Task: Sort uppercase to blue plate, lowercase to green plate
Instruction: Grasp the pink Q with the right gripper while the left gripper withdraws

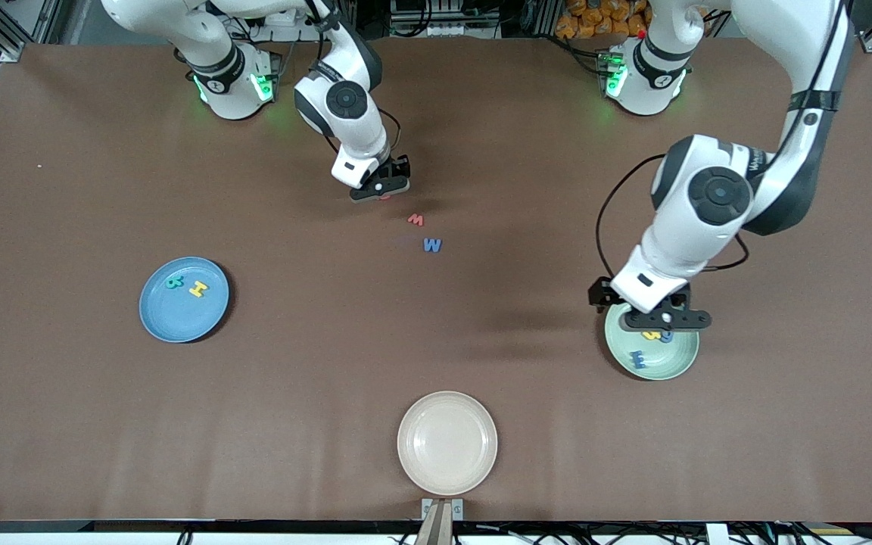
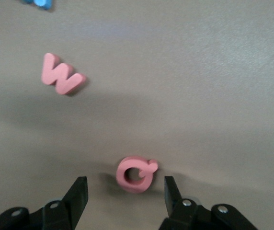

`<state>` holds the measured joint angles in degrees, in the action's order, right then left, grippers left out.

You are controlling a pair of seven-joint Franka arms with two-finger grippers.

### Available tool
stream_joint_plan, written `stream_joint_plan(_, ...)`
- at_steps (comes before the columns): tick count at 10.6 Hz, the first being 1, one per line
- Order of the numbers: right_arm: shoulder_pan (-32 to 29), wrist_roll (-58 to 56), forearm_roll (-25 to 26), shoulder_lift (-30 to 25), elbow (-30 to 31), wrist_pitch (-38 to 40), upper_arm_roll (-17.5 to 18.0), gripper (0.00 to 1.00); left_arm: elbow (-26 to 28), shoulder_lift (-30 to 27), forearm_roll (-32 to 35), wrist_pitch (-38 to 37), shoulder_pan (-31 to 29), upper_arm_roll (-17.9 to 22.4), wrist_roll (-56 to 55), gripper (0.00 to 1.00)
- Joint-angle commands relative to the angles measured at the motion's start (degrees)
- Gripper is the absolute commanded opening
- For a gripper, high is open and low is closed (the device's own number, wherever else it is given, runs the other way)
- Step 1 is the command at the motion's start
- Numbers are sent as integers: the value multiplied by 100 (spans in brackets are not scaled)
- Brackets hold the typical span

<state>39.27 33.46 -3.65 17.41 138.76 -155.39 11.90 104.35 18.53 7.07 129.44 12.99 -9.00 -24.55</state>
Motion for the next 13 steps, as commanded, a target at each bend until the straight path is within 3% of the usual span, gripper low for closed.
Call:
stream_joint_plan(1,11,64,154,156,54,-280,-47,70,-116,10,-188,-42,185,3,-234,100)
stream_joint_plan(6,46,169,154,219,54,-334,-47,55,-310,116,-241,-42,318,-93,-304,100)
stream_joint_plan(10,81,169,154,210,54,-238,-38,53,-283,133,-242,-51,353,-234,-296,100)
stream_joint_plan(13,99,160,154,210,45,-229,-38,41,-248,204,-242,-51,467,-392,-374,100)
